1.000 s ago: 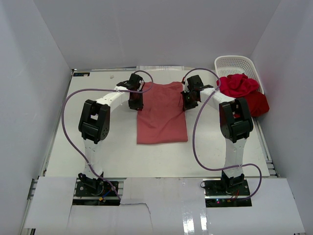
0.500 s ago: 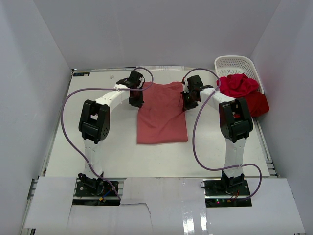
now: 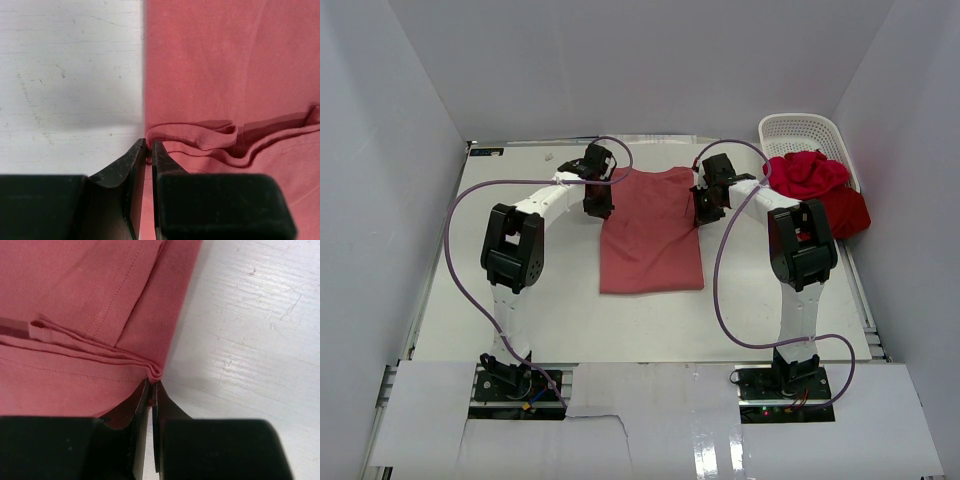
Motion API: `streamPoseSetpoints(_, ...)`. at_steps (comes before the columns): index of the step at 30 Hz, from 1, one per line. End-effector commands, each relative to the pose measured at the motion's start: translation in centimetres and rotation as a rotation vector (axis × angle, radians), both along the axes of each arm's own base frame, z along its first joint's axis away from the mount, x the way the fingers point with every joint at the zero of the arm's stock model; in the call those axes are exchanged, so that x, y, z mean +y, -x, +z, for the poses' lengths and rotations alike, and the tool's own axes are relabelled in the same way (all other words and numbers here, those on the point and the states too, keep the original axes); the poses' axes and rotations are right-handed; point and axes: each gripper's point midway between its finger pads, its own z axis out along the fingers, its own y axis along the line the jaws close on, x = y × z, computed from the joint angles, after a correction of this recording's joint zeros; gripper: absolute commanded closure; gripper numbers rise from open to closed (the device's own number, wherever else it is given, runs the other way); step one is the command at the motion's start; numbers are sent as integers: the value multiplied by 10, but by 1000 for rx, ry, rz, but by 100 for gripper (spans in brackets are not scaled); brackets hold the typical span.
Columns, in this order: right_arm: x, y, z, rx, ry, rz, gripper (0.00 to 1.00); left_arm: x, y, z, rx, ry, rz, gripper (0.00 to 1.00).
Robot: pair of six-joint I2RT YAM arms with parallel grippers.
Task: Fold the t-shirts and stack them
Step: Fold the folded rectangular tshirt in 1/3 of the way
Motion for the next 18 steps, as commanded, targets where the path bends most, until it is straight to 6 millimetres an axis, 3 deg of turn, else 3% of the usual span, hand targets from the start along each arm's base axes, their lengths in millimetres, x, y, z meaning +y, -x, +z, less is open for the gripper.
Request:
streamPoseSetpoints(1,-8,-13,12,-46,3,-41,92,6,-5,18,-50,1,26,79)
streamPoseSetpoints(6,-9,-14,13,-47,0,-48,92,17,-1,12,-32,12,64,91)
streamPoseSetpoints(18,-14,-14,15,-49,3,-65,92,21,-11,18,-48,31,86,92)
